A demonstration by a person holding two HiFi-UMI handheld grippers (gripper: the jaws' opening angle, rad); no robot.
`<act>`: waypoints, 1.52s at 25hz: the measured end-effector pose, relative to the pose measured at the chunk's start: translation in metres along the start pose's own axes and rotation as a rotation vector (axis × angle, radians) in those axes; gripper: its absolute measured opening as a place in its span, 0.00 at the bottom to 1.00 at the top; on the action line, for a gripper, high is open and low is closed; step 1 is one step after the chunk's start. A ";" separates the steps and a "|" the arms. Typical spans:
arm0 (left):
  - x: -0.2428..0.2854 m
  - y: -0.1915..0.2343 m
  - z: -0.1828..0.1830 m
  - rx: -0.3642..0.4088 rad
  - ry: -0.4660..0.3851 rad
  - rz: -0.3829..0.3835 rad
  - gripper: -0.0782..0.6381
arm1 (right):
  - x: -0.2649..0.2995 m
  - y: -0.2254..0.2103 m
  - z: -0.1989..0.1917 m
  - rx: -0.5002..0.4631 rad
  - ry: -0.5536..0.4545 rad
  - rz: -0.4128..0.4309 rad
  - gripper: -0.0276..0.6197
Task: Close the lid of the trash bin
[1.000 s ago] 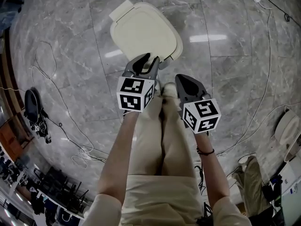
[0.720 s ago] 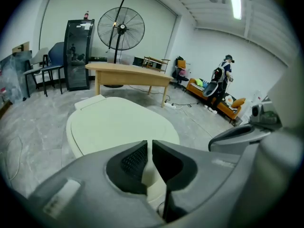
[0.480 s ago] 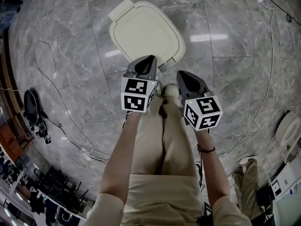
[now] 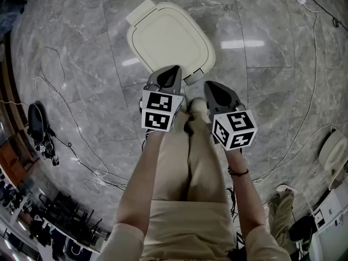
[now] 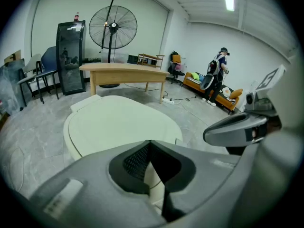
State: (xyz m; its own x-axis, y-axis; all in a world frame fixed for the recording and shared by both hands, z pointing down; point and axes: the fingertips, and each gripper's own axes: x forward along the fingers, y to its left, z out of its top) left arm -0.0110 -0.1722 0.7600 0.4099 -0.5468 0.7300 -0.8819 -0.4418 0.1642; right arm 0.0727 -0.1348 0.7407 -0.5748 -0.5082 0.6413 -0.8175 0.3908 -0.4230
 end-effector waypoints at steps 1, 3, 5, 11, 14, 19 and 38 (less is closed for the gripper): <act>0.001 0.000 -0.001 0.004 0.003 0.001 0.14 | 0.000 -0.001 0.000 -0.001 -0.001 0.000 0.05; 0.003 -0.001 -0.003 0.010 0.012 0.002 0.14 | 0.000 -0.001 0.000 -0.003 -0.002 0.000 0.05; 0.004 -0.001 -0.004 0.019 0.016 0.003 0.14 | -0.001 -0.002 -0.001 -0.004 -0.003 -0.001 0.05; 0.001 0.000 -0.003 -0.029 0.004 0.005 0.14 | -0.006 -0.001 0.002 -0.005 -0.003 -0.008 0.05; -0.008 -0.002 0.001 -0.060 -0.016 0.006 0.14 | -0.013 0.003 0.009 -0.012 -0.009 -0.009 0.05; -0.035 -0.015 0.012 -0.071 -0.026 -0.008 0.14 | -0.033 0.015 0.027 -0.036 -0.015 -0.013 0.05; -0.171 -0.063 0.088 -0.039 -0.130 -0.032 0.14 | -0.133 0.067 0.094 -0.111 -0.007 -0.041 0.05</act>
State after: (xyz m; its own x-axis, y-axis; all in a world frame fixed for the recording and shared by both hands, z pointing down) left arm -0.0046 -0.1135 0.5665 0.4627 -0.6211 0.6325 -0.8750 -0.4345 0.2135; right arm 0.0909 -0.1138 0.5668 -0.5414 -0.5311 0.6518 -0.8317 0.4521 -0.3224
